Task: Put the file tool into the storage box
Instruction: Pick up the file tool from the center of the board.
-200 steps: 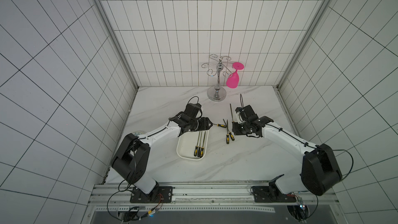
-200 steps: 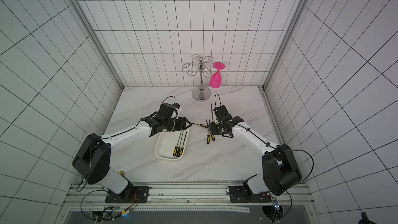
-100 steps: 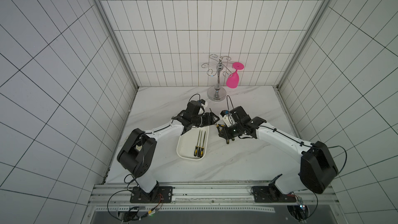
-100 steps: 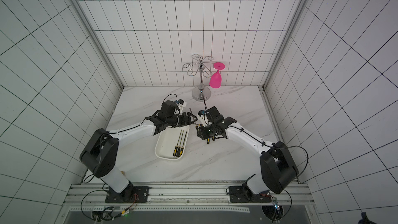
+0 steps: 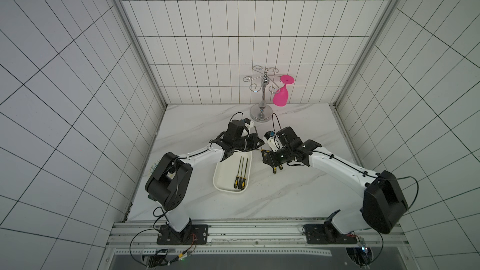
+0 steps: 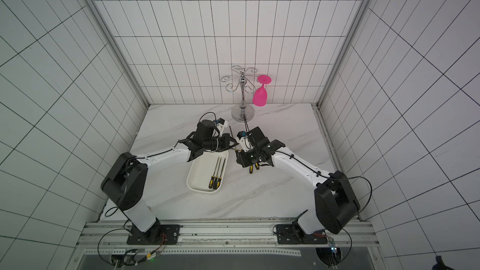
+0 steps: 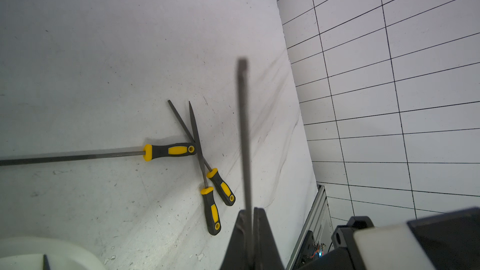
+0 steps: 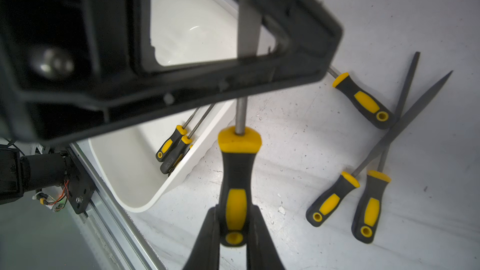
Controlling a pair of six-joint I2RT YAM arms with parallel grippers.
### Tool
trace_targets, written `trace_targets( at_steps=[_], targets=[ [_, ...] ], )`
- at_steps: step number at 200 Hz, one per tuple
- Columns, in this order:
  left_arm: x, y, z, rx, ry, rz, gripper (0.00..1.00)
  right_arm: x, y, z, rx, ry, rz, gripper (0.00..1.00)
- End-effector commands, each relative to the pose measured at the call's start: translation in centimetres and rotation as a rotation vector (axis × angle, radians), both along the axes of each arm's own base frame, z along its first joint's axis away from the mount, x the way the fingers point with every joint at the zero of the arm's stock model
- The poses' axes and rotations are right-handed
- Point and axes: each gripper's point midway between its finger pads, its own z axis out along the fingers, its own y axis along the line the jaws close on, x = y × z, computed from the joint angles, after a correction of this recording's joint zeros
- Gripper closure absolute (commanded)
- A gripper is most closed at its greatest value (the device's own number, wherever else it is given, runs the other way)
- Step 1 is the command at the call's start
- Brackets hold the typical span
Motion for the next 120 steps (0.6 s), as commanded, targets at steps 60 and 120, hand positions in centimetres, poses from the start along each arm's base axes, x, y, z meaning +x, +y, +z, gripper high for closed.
trace_targets(
  at_steps=[60,120],
  targets=[
    [-3.3,10.5,-0.6,0.451,-0.100,0.082,1.00,3.3,-1.6,0.9,-0.085,-0.107,-0.141,0.65],
    [-6.3,15.3,-8.8,0.779,0.056,0.068,1.00,3.5,-1.9,-1.0,-0.135,-0.044,-0.157,0.65]
  ],
)
